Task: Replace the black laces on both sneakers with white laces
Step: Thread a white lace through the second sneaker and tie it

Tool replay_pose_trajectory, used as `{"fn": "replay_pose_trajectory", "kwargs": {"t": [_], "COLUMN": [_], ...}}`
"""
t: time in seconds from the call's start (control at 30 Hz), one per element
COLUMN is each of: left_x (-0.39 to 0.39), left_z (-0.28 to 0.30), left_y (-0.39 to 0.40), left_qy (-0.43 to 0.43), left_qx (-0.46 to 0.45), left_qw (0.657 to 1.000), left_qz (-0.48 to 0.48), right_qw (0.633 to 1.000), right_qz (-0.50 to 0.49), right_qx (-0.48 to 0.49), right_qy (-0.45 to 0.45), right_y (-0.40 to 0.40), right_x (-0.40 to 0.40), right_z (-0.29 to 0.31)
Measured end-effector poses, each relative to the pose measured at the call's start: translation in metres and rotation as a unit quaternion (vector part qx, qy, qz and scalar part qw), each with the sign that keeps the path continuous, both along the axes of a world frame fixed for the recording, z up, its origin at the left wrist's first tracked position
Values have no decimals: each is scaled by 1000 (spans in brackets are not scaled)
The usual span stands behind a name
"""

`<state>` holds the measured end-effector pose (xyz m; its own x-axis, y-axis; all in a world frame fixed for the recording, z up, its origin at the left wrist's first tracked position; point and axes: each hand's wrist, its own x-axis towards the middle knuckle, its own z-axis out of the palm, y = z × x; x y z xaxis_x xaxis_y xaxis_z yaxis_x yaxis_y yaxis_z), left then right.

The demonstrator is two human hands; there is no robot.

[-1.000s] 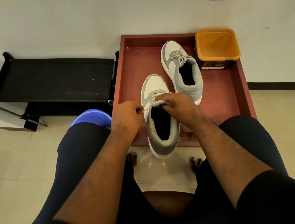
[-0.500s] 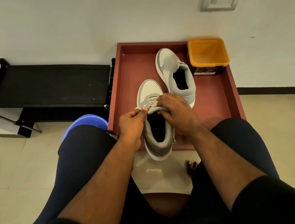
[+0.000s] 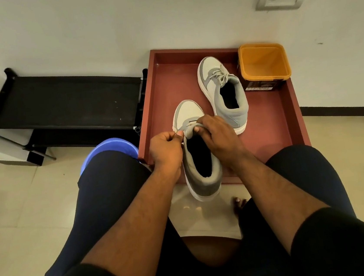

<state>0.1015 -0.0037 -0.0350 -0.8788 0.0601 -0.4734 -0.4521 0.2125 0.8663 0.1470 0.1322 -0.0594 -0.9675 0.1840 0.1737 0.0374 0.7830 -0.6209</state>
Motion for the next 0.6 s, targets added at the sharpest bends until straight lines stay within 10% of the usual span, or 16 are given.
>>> {"fn": "replay_pose_trajectory", "kwargs": {"t": [0.6], "left_x": [2], "left_z": [11], "left_y": [-3], "left_qy": [-70], "left_qx": [29], "left_qw": [997], "left_qz": [-21], "right_qw": [894], "right_qz": [-258], "right_qx": [-354], "right_qy": [-96], "right_y": [13], "right_x": [33], "right_z": [24]}}
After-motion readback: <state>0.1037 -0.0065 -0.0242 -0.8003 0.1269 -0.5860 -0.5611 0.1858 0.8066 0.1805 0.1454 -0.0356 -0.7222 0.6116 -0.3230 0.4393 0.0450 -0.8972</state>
